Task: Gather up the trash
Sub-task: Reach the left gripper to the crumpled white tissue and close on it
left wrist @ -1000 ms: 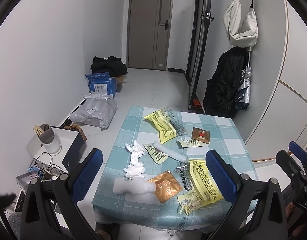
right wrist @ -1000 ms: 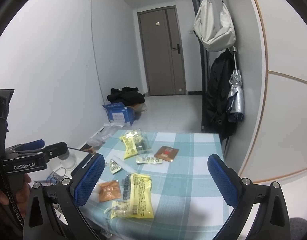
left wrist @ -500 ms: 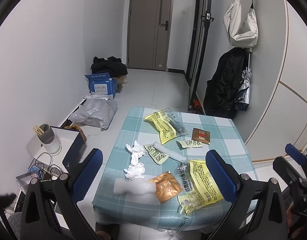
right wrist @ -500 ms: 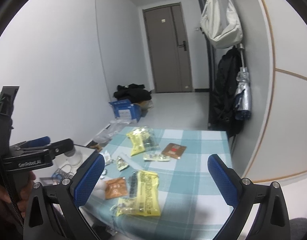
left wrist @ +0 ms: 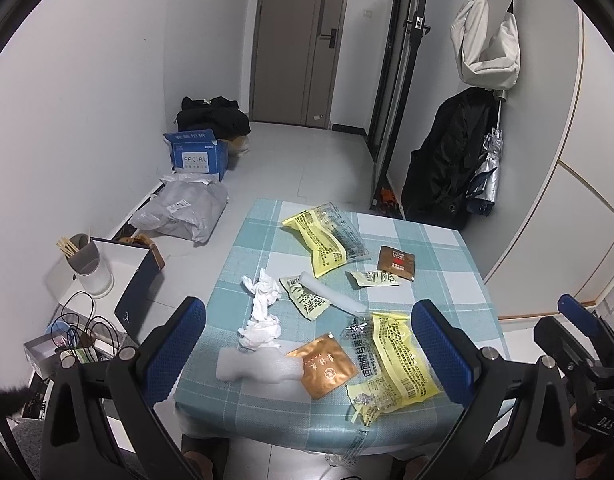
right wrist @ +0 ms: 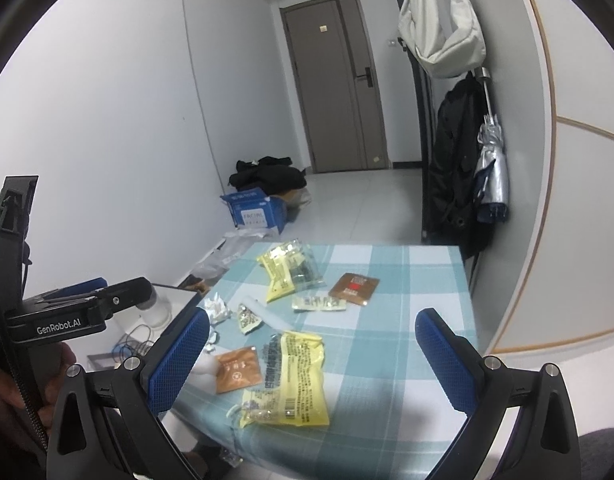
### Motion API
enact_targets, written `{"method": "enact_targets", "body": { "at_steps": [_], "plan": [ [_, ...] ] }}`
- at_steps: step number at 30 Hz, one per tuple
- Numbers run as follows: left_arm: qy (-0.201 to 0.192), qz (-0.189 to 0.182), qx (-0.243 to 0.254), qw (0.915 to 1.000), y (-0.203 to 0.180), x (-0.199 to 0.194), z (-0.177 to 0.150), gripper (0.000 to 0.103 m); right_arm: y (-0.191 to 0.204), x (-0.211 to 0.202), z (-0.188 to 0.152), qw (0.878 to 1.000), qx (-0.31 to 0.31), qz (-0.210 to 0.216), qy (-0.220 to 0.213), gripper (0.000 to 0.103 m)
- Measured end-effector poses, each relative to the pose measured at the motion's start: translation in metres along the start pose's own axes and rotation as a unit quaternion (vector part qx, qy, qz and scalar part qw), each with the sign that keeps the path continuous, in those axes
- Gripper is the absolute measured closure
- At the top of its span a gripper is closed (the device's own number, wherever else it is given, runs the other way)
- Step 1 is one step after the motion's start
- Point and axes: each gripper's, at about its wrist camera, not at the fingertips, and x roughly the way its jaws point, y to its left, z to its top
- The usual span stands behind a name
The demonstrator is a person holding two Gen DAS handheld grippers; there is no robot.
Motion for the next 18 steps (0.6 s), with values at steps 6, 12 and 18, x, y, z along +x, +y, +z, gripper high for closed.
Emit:
{"method": "enact_targets", "body": {
  "at_steps": [6,12,18],
  "plan": [
    [0.035,-0.009,-0.014,0.9992,0.011,0.013,0.004,0.002,0.000,0.016,0.000,1.000,0.005,0.013,0.020,0.000],
    [0.100,-0.009,-0.059,0.9932,0.045,0.047,0.012,0.002,-0.001,0.042,-0.001,0.998,0.016,0.029,0.062,0.000],
    [0.177,-0.005,-0.033,0.9836,0.058,0.092,0.016,0.008,-0.005,0.070,0.000,0.995,0.016,0.037,0.093,0.000]
  ]
}}
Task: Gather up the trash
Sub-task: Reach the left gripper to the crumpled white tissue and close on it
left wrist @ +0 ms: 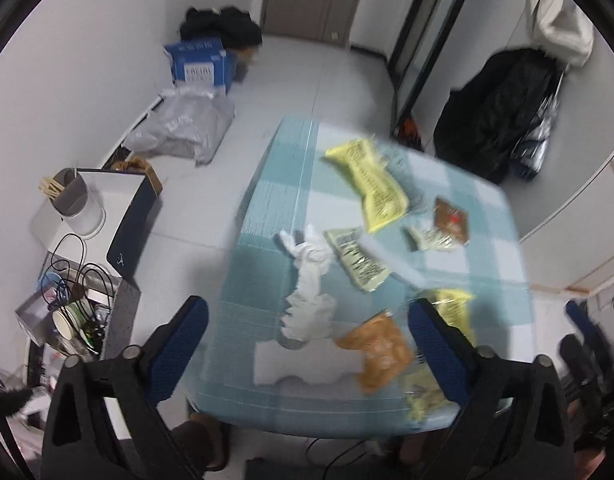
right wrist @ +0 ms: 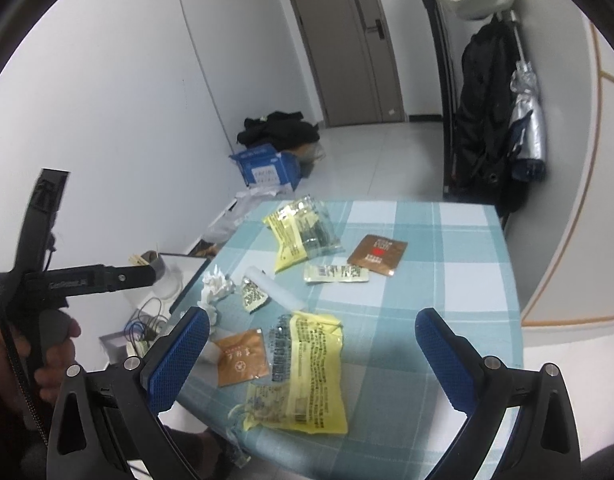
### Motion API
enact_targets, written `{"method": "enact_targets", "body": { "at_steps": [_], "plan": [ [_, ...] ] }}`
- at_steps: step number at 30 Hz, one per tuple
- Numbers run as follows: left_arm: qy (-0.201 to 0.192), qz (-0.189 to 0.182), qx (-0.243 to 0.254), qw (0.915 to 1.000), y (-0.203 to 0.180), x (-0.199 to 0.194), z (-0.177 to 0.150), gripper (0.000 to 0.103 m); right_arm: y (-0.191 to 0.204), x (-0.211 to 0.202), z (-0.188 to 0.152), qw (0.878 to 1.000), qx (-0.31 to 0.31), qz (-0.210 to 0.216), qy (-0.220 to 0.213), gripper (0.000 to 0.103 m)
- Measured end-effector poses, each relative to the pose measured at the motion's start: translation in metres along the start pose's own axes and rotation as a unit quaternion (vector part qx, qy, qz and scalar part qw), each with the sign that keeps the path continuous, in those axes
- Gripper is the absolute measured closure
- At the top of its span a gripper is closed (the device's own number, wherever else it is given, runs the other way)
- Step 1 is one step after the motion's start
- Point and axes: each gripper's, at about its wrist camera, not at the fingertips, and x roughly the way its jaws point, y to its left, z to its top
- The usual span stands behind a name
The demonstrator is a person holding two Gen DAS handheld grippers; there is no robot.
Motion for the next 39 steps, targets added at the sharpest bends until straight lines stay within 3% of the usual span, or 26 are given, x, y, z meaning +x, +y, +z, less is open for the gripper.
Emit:
{"method": "enact_targets", "body": {
  "at_steps": [3,4,9,13,18,21,24,28,32,39],
  "plan": [
    [0.041,0.002,0.019,0.9990,0.000,0.028,0.008,0.012,-0.002,0.011,0.004,1.000,-0.001,0.005,0.013,0.000],
    [0.049,0.003,0.025,0.9985,0.000,0.035,0.011,0.018,-0.003,0.014,0.005,1.000,-0.001,0.006,0.016,0.000],
    [0.063,0.014,0.058,0.9962,-0.002,0.058,0.026,0.023,-0.008,0.028,0.011,1.000,-0.002,0.008,0.030,0.000],
    [0.075,0.016,0.052,0.9957,0.008,0.071,0.033,0.033,-0.012,0.040,0.014,0.999,-0.003,0.009,0.046,0.000],
    [0.092,0.006,0.038,0.9950,0.008,0.081,0.037,0.039,-0.015,0.050,0.013,0.998,-0.010,0.007,0.059,0.000],
    [0.102,0.015,0.042,0.9938,0.004,0.086,0.038,0.057,-0.018,0.055,0.011,0.998,-0.007,0.008,0.068,0.000],
    [0.117,0.001,0.042,0.9923,0.000,0.089,0.036,0.076,-0.019,0.057,0.010,0.997,-0.003,0.012,0.075,0.000],
    [0.110,0.003,0.061,0.9921,-0.007,0.084,0.037,0.089,-0.016,0.057,0.009,0.997,-0.009,0.014,0.074,0.000],
    [0.096,-0.013,0.055,0.9938,-0.007,0.080,0.043,0.093,-0.013,0.057,0.006,0.996,-0.009,0.030,0.082,0.000],
    [0.062,-0.046,0.025,0.9967,0.000,0.066,0.052,0.095,-0.008,0.054,0.000,0.997,-0.019,0.018,0.078,0.000]
  ]
}}
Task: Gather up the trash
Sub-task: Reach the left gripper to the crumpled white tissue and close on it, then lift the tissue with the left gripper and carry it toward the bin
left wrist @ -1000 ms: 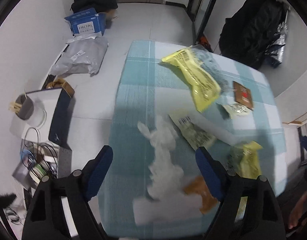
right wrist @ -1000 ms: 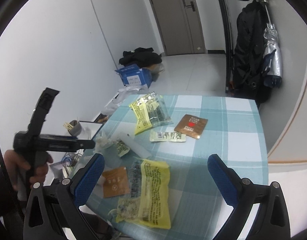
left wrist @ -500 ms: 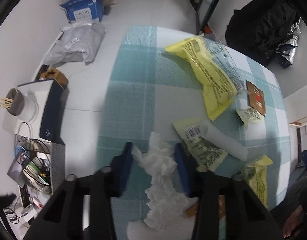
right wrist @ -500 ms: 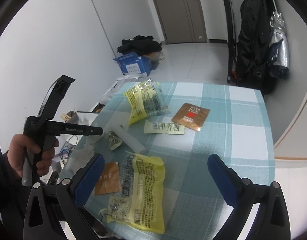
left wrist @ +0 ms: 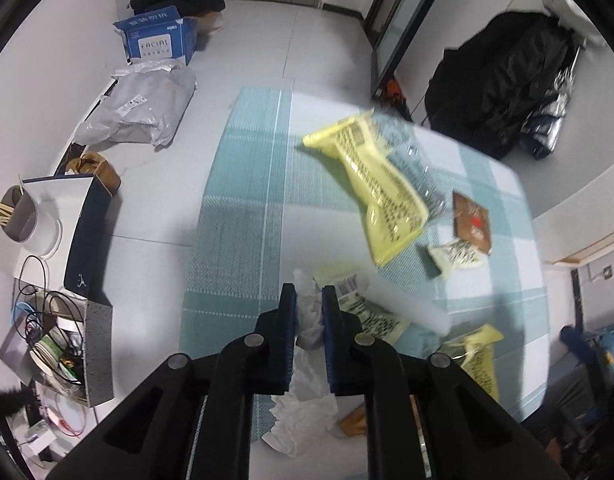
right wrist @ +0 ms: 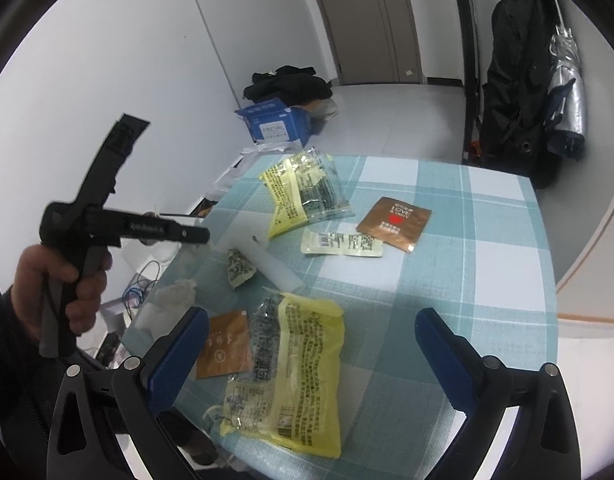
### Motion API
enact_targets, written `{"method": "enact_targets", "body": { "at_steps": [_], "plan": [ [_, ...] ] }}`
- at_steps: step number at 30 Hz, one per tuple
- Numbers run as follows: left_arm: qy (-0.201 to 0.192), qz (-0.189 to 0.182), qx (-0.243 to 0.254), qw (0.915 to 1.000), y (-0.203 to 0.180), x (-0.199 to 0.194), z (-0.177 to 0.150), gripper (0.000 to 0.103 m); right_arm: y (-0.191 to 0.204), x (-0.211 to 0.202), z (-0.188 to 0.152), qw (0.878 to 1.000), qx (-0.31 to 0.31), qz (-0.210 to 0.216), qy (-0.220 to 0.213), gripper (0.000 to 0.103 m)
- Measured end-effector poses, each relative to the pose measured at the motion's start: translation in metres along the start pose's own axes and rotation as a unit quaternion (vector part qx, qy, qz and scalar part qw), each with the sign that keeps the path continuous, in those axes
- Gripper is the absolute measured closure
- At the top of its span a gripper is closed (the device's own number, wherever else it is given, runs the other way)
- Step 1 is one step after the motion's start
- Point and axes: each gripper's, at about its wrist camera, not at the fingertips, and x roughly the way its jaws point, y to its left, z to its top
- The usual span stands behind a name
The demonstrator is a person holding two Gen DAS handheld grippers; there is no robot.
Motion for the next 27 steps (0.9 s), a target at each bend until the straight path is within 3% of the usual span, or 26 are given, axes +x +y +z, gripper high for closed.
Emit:
{"method": "enact_targets", "body": {
  "at_steps": [9,15,20,27],
  "plan": [
    [-0.046,-0.059,-0.049,0.9960,0.008,-0.030,-0.001,0.096,0.016,-0.009,-0.008,1.000,-0.016,-0.004,-0.014,0.000],
    [-0.082,-0.090,-0.073,0.9899,0.020,-0.058,-0.007,0.096,0.029,-0.014,-0.006,0.999,-0.022,0.021,-0.014,0.000],
    [-0.113,-0.104,-0.088,0.9842,0.033,-0.077,-0.011,0.096,0.041,-0.008,0.006,0.998,0.004,0.059,0.006,0.003],
    [-0.134,-0.119,-0.110,0.9776,0.051,-0.087,-0.014,0.096,0.076,0.029,0.024,0.996,0.008,0.078,0.044,0.008]
  ]
}}
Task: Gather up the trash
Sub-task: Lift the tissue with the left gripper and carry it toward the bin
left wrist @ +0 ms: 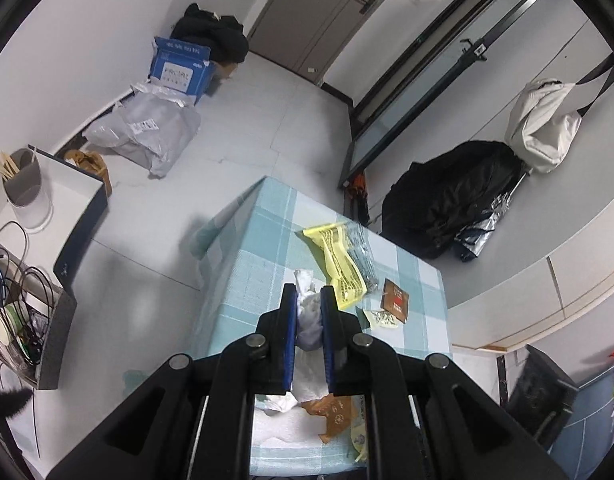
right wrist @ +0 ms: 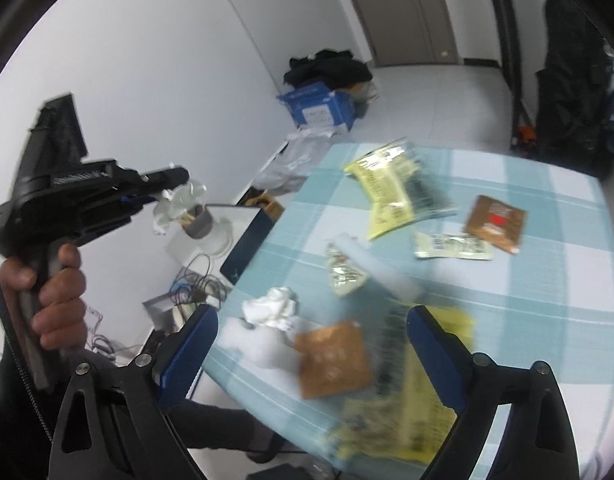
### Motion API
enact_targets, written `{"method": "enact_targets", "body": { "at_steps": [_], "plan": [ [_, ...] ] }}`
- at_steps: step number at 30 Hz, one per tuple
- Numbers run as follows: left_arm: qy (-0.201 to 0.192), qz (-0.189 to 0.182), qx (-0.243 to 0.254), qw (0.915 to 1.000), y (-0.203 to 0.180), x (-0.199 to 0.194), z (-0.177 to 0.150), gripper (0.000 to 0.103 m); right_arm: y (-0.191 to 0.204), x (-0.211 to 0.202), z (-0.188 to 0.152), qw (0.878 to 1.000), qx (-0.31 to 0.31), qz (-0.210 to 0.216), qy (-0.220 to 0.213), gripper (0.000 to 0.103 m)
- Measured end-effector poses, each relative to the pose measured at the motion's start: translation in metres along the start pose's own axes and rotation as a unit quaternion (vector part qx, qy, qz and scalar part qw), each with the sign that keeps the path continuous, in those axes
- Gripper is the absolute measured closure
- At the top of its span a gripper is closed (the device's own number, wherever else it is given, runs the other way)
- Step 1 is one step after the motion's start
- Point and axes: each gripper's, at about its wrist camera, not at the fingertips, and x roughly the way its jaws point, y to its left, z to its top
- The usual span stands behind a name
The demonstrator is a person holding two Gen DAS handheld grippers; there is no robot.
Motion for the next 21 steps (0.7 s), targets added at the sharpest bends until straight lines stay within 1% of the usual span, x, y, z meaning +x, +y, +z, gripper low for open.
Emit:
{"method": "enact_targets", "body": {
  "at_steps": [2,7,11,13,16,17,19,21],
  "plan": [
    [-0.006,-0.003,0.001,1.0000,0.002,-0.004,0.001,0.096,0.008,0.016,0.004,1.000,-0.004,0.006,0.015,0.009],
    [-0.014,-0.011,-0.005,0.9998,0.012,-0.013,0.001,0.096,0.026,0.056,0.012,0.998,-0.019,0.004,0.058,0.009],
    [-0.021,-0.017,-0.010,0.9996,0.017,-0.020,0.003,0.096,0.036,0.082,0.012,0.995,-0.028,-0.004,0.093,0.020],
    [-0.025,-0.021,-0.016,0.9994,0.021,-0.023,0.004,0.096,0.039,0.094,0.010,0.994,-0.025,0.002,0.110,0.023],
    [-0.027,-0.022,-0.023,0.9991,0.025,-0.025,0.005,0.096,0.041,0.104,0.006,0.992,-0.028,-0.006,0.120,0.026],
    [-0.027,-0.022,-0.024,0.9991,0.026,-0.025,0.004,0.096,0.041,0.108,0.004,0.992,-0.030,-0.009,0.123,0.030],
    [-0.027,-0.018,-0.023,0.9992,0.026,-0.026,0.003,0.096,0.040,0.113,0.003,0.991,-0.029,-0.013,0.129,0.035],
    [-0.031,-0.017,-0.018,0.9992,0.024,-0.028,0.003,0.096,0.040,0.119,0.001,0.990,-0.028,-0.019,0.137,0.045]
  ]
}}
